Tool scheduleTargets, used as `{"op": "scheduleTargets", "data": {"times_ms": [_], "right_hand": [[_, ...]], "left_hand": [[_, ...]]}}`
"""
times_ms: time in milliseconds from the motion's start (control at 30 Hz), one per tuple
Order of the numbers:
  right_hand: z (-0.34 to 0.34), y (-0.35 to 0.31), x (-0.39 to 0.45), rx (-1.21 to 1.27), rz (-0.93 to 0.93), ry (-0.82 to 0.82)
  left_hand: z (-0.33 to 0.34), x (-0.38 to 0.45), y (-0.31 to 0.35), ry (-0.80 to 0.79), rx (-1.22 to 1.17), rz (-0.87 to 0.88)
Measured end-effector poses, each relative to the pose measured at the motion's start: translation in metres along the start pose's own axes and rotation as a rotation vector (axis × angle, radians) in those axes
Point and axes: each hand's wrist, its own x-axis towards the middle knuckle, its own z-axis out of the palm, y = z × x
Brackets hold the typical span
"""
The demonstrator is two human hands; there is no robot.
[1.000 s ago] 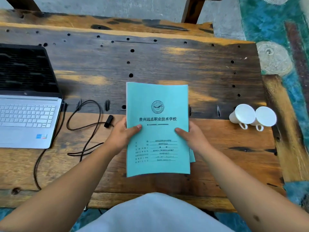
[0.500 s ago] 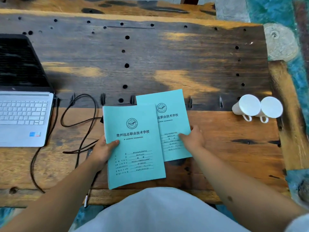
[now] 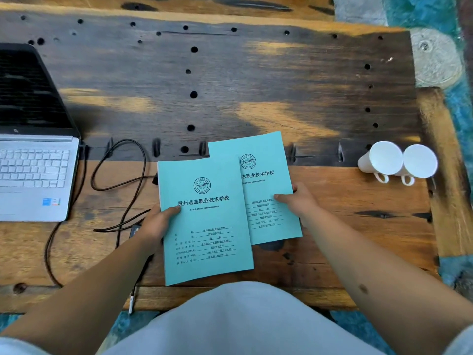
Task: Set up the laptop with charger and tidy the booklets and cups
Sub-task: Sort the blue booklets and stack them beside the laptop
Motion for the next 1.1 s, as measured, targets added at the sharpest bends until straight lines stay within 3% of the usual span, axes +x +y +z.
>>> {"op": "scheduleTargets", "data": {"times_ms": [100, 233, 500, 633, 933, 1100], "right_hand": [[0.002, -0.005, -0.005, -0.026, -0.006, 0.06], [0.005, -0.009, -0.009, 0.021, 0.014, 0.024], [-0.007, -0.016, -0.008, 0.179, 0.024, -0.169], [-0.019, -0.018, -0.007, -0.004, -0.009, -0.348], [-0.037, -0.024, -0.048, -0.07, -0.249, -0.164], [-0.079, -0.027, -0.08, -0.006, -0.355, 0.038]], "left_hand": [[0.001, 0.0, 0.0, 0.011, -0.001, -0.001], [0.002, 0.001, -0.001, 0.028, -0.022, -0.012], [0.0, -0.002, 0.0, -0.008, -0.041, -0.004], [0.001, -0.007, 0.004, -0.024, -0.046, -0.008], [0.004, -0.015, 0.01, -0.145, 0.012, 0.079], [0.002, -0.017, 0.01, -0.167, -0.009, 0.111]]}}
